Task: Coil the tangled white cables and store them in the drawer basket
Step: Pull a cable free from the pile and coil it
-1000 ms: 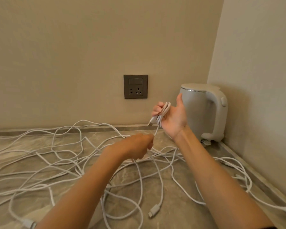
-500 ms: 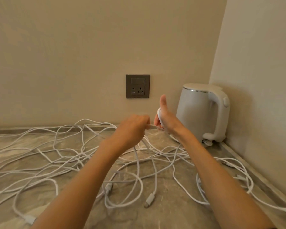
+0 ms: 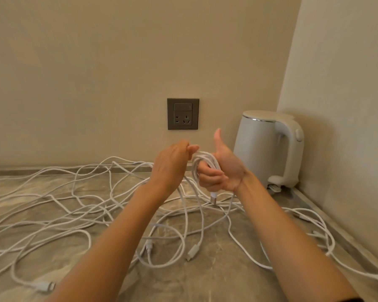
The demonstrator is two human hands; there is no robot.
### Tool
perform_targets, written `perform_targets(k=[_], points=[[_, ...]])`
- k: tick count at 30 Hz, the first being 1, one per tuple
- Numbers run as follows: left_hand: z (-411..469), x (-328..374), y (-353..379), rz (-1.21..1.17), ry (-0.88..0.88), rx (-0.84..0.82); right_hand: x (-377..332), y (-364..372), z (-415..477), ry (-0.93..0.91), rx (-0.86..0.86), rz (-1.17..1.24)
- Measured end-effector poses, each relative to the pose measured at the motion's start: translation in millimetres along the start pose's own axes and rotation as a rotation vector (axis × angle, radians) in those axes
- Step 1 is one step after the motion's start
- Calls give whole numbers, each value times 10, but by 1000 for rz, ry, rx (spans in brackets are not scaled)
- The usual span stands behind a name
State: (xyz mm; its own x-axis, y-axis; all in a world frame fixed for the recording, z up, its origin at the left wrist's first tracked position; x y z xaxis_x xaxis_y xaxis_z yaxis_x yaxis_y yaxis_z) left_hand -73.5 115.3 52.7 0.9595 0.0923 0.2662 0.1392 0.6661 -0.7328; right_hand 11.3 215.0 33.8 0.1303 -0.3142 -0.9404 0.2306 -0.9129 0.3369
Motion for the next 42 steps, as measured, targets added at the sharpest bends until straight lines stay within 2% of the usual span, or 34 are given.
perform_targets(k=[3,6,9,13,16,19,22,26,30,35,38,42], points=[[-31,-54,91,-46,25,-62,-30,36,35,-132,-201,241],[-55,-133,221,-88,-42,-207,-95,-24,-15,-266,-248,503],[-91,-89,333,-68,-56,-356,-156,-128,-75,-425,-160,592],[-121,75,342,-38,-17,-483,-180,-131,-118,-555,248,626],[-134,138,322,-31,4,-606,-232,-72,-125,-690,562,540],[-128,170,292,-67,13,-680,-238,-66,-116,-693,806,301],[-116,172,228,-78,41,-681,-211,-58,-96,-568,1000,-34],[-74,124,133,-3,101,-465,-185,-51,-43,-279,1124,-471],[-14,47,22,11,43,-299,-145,-64,-40,-111,1145,-720],[-2,36,-22,105,41,-202,-132,2,-28,88,969,-804],[22,27,-97,151,53,-69,-110,-24,-85,239,819,-731],[28,-22,-120,108,9,-16,-125,13,-137,197,508,-490]])
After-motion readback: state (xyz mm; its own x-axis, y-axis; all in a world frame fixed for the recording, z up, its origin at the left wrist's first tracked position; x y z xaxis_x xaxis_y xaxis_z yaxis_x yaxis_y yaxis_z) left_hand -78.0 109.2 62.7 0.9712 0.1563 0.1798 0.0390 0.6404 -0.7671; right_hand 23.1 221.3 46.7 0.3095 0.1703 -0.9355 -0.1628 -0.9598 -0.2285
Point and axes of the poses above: each hand's wrist, its own z-axis towards the middle knuckle, its own y-axis out of the palm, x = y × z, the point moved 1 cm from there along z, towards the middle knuckle, and after that the axes turned 4 degrees about y, right-handed, at the moved point
